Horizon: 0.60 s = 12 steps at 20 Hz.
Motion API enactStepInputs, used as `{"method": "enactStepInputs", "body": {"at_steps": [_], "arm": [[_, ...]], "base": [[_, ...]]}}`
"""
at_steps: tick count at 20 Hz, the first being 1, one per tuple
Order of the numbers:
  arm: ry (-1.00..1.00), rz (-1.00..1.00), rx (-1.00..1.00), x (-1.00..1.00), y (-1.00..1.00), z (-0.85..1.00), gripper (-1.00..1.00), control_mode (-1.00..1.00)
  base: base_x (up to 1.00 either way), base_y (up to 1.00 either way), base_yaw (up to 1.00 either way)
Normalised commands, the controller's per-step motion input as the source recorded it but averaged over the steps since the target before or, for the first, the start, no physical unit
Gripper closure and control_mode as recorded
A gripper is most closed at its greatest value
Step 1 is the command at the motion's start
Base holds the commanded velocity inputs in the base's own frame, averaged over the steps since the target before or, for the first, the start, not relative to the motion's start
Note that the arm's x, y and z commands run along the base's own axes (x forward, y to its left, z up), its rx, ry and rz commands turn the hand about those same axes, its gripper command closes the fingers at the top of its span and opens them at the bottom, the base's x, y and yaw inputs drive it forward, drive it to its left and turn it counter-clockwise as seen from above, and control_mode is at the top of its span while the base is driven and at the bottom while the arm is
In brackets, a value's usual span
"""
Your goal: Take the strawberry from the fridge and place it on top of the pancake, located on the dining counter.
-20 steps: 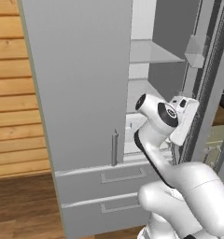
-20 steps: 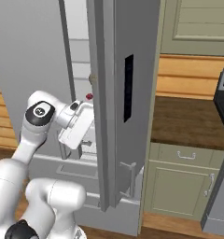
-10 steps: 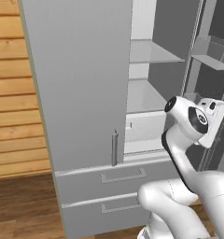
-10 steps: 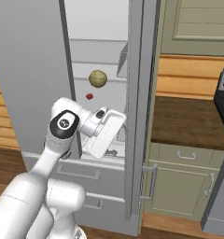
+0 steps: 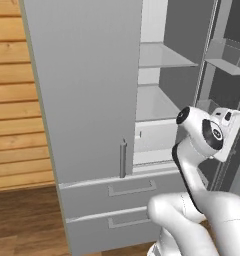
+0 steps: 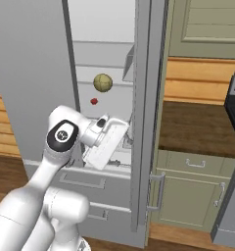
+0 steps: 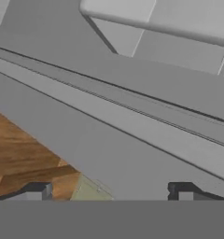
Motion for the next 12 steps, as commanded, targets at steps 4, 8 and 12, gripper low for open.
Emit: {"method": "enactStepInputs", "body": {"at_steps": [4, 8, 12], "arm": [[-0.19, -0.02, 0.25, 0.03, 0.75, 0.00, -1.00, -1.00], [-0.18, -0.11, 0.15, 0.30, 0.61, -0.07, -1.00, -1.00], [-0.24, 0.00, 0.43, 0.06, 0.39, -0.39, -1.00, -1.00]], "base": [[0.00, 0.00, 0.00], [0.00, 0.00, 0.00], [0.00, 0.00, 0.00]]}}
